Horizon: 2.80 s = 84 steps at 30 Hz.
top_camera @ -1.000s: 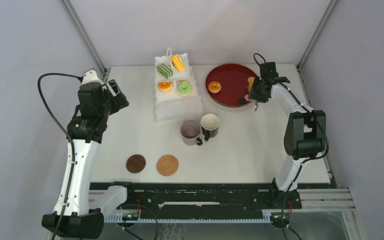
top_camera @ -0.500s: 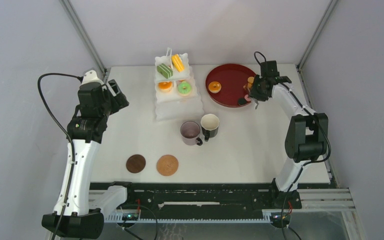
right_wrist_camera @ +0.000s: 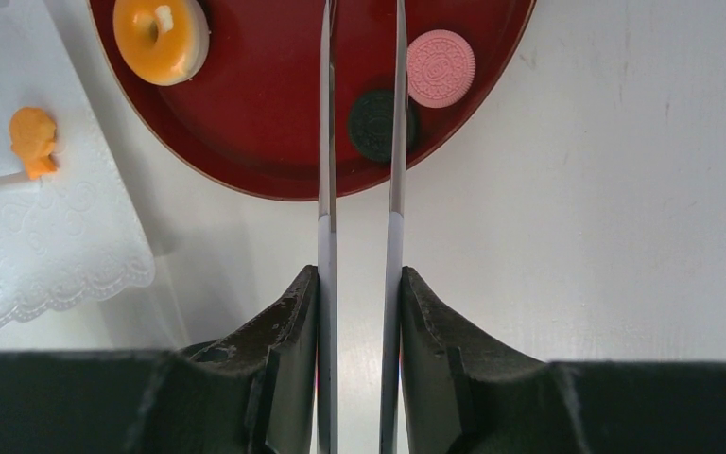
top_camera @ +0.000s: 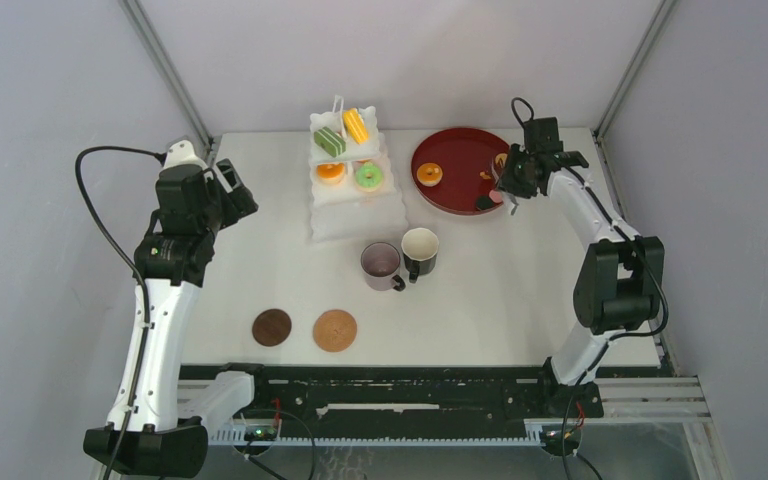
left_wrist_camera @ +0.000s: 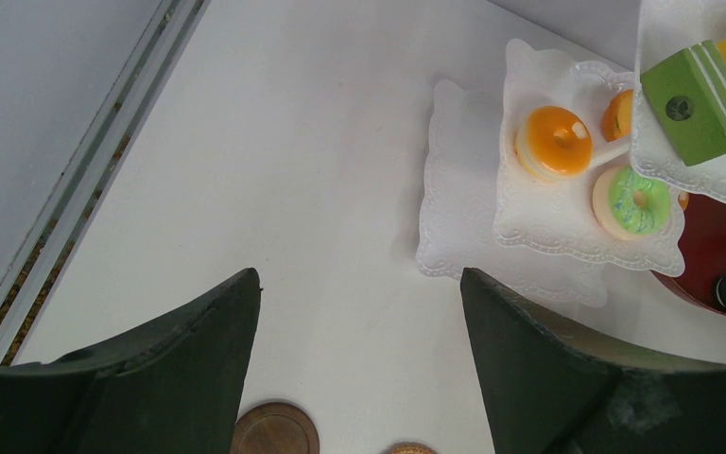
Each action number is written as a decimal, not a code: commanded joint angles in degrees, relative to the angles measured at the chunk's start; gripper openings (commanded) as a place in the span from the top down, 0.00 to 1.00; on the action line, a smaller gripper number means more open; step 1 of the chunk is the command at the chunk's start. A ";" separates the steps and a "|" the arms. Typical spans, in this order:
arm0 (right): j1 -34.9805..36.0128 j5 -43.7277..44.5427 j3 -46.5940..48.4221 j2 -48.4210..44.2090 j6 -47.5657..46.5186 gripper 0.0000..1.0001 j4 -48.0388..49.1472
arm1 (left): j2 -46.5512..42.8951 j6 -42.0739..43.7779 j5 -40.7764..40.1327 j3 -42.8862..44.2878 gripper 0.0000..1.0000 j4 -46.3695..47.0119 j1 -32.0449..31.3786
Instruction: Serve the afternoon tea
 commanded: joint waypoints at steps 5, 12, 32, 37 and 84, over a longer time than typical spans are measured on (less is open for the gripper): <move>1.35 -1.73 2.87 -6.32 -0.06 0.85 1.59 | -0.81 0.02 0.61 0.18 0.18 2.34 -0.05; 2.13 -2.59 3.73 -6.35 0.16 0.86 1.56 | -0.96 0.03 0.40 -0.18 0.18 2.33 -0.07; 7.73 -3.12 -5.42 -2.98 -0.92 0.87 7.70 | -0.98 0.13 0.33 -0.68 0.18 2.63 -0.09; 8.19 -2.63 -8.99 -3.99 -1.07 0.82 6.97 | -0.89 0.01 0.41 -0.73 0.18 2.67 -0.07; 13.08 1.85 1.29 2.98 -14.51 0.55 -0.91 | 1.65 -1.00 1.55 1.61 0.18 2.25 -0.09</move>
